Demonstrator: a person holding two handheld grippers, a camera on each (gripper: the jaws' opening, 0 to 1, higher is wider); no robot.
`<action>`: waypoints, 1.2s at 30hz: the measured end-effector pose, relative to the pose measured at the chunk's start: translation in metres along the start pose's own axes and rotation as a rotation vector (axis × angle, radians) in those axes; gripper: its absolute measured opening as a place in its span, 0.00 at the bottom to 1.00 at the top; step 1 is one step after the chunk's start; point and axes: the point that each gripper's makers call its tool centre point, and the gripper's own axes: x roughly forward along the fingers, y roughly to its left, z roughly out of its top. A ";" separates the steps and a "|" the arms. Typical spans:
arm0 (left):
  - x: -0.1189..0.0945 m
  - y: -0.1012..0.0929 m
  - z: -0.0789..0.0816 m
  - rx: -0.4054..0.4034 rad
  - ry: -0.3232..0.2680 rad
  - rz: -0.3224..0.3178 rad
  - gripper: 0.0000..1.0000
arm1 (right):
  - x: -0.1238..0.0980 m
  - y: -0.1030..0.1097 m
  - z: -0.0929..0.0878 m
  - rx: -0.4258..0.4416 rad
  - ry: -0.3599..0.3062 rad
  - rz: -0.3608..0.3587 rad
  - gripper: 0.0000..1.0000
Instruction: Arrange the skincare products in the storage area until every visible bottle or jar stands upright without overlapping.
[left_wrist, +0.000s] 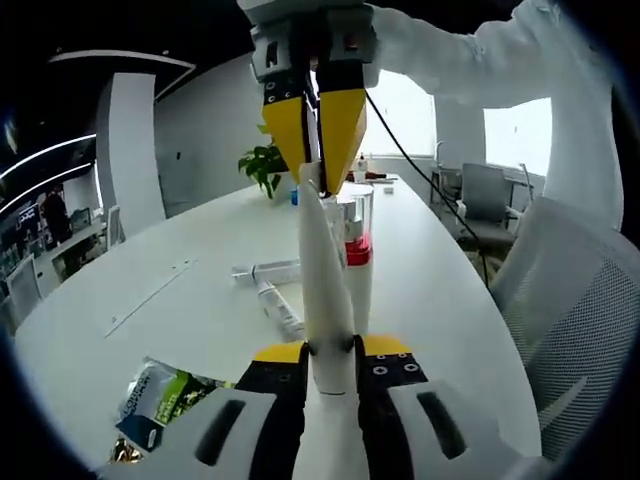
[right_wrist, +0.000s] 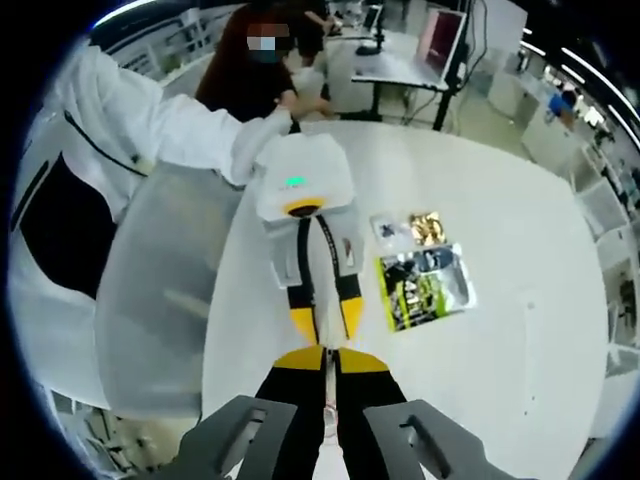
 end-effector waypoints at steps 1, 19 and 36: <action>0.000 -0.001 0.000 0.003 0.003 -0.002 0.19 | 0.000 0.000 0.000 0.000 -0.001 0.000 0.00; 0.000 -0.014 0.009 0.010 0.007 -0.003 0.20 | -0.002 0.002 0.005 -0.044 -0.043 0.002 0.03; -0.028 -0.002 0.008 -0.038 0.040 0.096 0.34 | 0.001 0.005 0.002 -0.025 -0.110 -0.055 0.38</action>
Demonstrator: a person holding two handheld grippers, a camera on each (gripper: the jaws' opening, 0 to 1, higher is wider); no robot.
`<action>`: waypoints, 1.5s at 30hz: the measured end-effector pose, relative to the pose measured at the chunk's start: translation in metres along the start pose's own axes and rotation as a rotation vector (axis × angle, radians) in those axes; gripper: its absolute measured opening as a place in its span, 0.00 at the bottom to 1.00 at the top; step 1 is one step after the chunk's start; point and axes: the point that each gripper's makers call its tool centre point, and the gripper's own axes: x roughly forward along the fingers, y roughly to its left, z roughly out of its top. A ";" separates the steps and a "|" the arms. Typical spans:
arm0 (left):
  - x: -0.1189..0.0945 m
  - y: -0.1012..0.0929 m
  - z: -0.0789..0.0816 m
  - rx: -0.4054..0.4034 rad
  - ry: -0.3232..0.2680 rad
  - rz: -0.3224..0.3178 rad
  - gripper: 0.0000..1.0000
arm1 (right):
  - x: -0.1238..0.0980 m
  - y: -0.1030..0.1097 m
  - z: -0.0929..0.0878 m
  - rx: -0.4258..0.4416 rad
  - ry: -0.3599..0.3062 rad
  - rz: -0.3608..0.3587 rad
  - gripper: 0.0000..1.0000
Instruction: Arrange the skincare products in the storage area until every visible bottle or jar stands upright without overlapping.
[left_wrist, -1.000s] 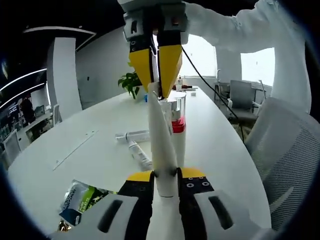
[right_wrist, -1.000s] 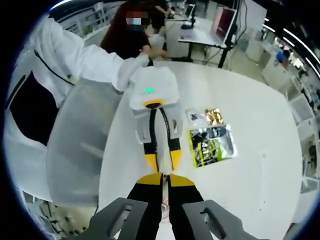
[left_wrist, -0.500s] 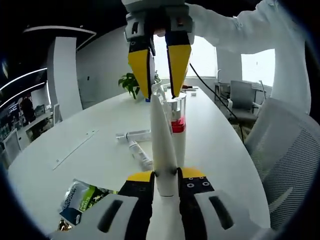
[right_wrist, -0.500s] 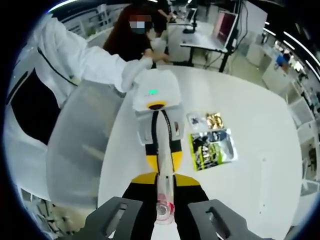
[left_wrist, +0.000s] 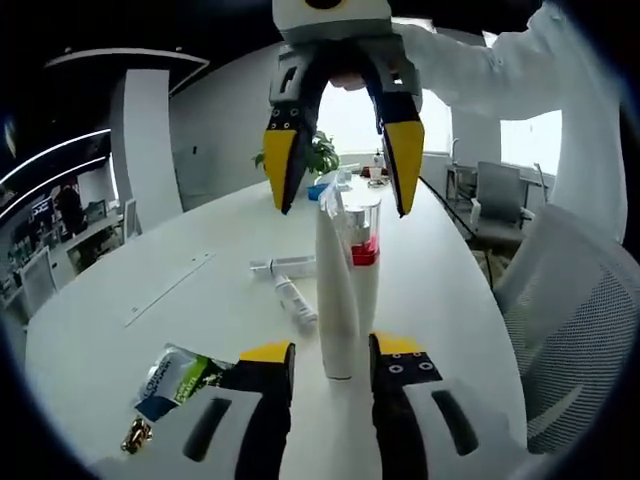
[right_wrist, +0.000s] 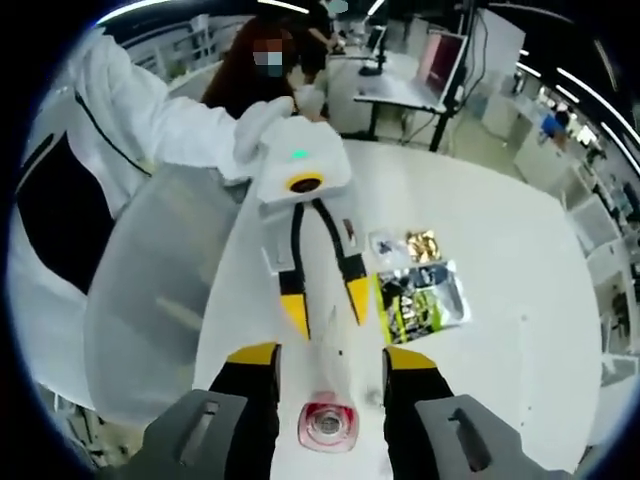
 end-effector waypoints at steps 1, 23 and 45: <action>-0.003 0.000 -0.001 -0.010 0.008 0.013 0.34 | -0.001 0.001 0.000 0.011 -0.010 -0.004 0.40; -0.063 0.023 -0.013 -0.119 0.030 0.206 0.66 | -0.019 0.010 -0.035 0.244 -0.194 -0.226 0.99; -0.095 0.009 -0.010 -0.202 0.052 0.285 0.96 | -0.028 0.039 -0.078 0.466 -0.273 -0.432 1.00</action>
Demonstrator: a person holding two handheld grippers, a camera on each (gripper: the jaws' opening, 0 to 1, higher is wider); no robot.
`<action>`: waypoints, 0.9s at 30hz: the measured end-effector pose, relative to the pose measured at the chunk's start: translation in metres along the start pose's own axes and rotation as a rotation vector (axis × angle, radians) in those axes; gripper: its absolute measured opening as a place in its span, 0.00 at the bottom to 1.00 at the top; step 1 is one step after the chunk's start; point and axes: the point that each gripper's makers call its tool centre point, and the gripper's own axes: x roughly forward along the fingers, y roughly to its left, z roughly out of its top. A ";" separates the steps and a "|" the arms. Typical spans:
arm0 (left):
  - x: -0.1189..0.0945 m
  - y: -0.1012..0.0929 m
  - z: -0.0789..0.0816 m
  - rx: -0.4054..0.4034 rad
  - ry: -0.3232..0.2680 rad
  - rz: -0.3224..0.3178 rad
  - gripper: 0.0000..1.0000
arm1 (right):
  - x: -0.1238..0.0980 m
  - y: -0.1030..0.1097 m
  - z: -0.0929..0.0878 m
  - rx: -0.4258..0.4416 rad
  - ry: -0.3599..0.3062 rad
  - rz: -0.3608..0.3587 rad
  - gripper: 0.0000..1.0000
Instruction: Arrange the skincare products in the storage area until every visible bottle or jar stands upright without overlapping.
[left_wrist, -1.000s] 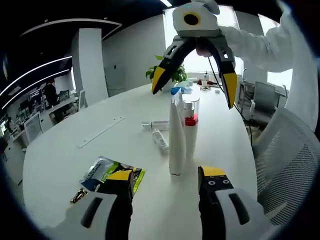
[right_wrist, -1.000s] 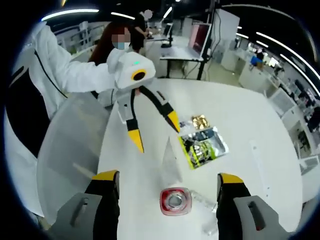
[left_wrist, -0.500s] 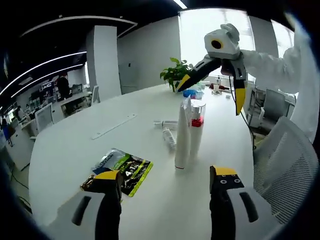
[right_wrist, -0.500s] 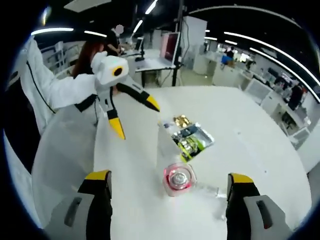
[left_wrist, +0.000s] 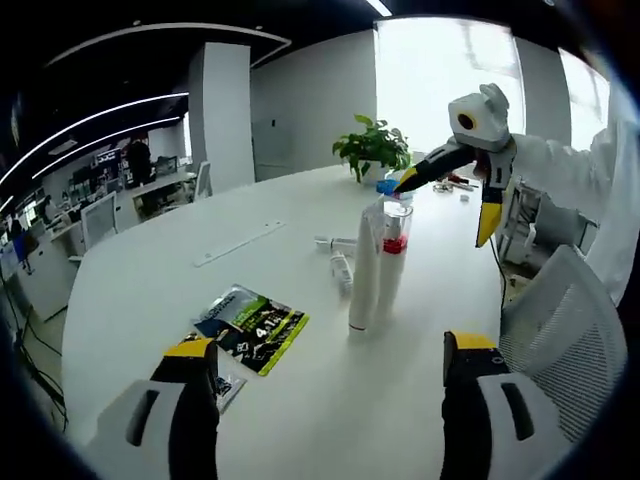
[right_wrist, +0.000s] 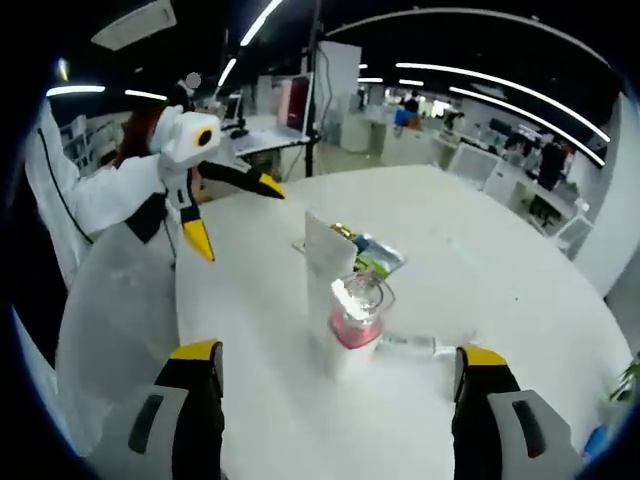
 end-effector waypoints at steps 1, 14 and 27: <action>-0.002 0.001 -0.001 -0.010 0.001 0.003 0.97 | -0.001 0.002 -0.003 0.008 0.000 -0.004 1.00; -0.019 -0.011 -0.009 -0.073 0.018 0.034 0.99 | -0.013 0.010 -0.026 0.100 -0.010 -0.075 1.00; -0.025 -0.026 -0.008 -0.125 0.006 0.047 0.99 | -0.020 0.019 -0.031 0.114 -0.022 -0.087 1.00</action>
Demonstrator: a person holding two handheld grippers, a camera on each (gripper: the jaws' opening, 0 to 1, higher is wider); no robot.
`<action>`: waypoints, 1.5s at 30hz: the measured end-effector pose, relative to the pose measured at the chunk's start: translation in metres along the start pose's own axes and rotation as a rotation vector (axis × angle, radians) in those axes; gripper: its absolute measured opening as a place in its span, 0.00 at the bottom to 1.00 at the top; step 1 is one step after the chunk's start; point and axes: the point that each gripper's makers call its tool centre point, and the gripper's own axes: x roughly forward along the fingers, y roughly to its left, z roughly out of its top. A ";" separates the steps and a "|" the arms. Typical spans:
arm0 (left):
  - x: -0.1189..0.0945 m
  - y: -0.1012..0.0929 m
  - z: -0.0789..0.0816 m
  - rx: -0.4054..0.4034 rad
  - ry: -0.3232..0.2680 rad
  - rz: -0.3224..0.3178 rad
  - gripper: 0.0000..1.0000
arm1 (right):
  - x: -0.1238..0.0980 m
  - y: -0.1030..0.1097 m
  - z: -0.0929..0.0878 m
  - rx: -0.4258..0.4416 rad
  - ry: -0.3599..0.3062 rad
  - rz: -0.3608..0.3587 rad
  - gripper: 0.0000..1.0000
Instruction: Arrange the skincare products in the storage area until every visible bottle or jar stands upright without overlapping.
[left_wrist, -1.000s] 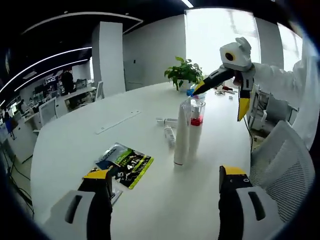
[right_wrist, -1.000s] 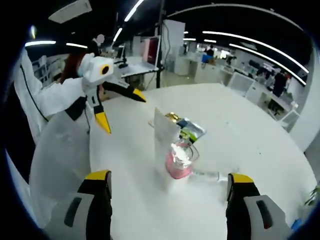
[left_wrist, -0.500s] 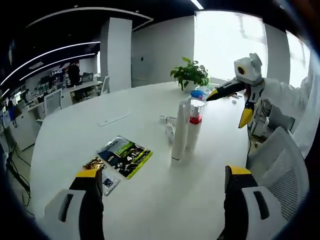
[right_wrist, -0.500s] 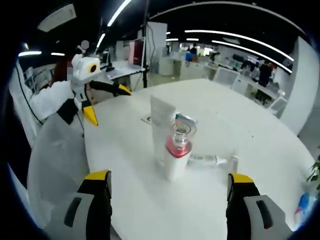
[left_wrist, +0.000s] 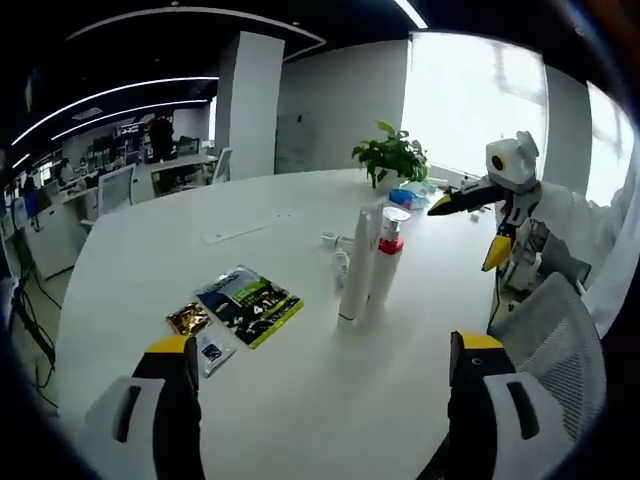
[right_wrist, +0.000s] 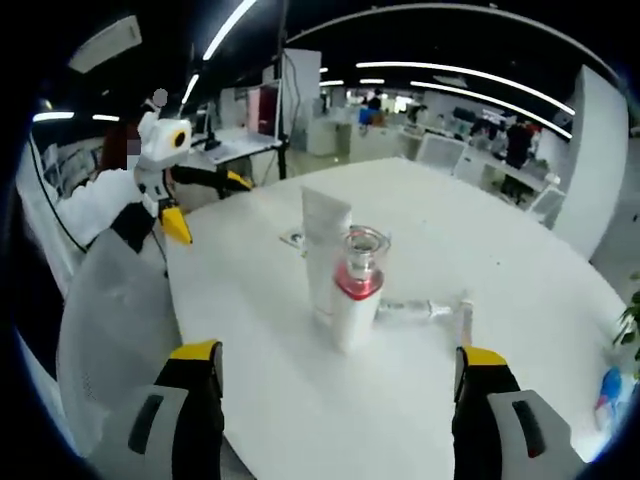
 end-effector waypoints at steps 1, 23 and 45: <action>0.000 -0.002 -0.002 0.002 0.007 0.001 0.99 | 0.000 0.001 -0.001 -0.003 0.000 0.002 1.00; 0.004 -0.004 -0.023 0.000 0.042 -0.008 0.99 | 0.013 -0.007 -0.015 -0.040 0.054 0.031 1.00; 0.005 0.003 -0.027 -0.083 0.024 0.058 0.99 | 0.041 -0.068 -0.023 -0.034 0.146 0.026 0.99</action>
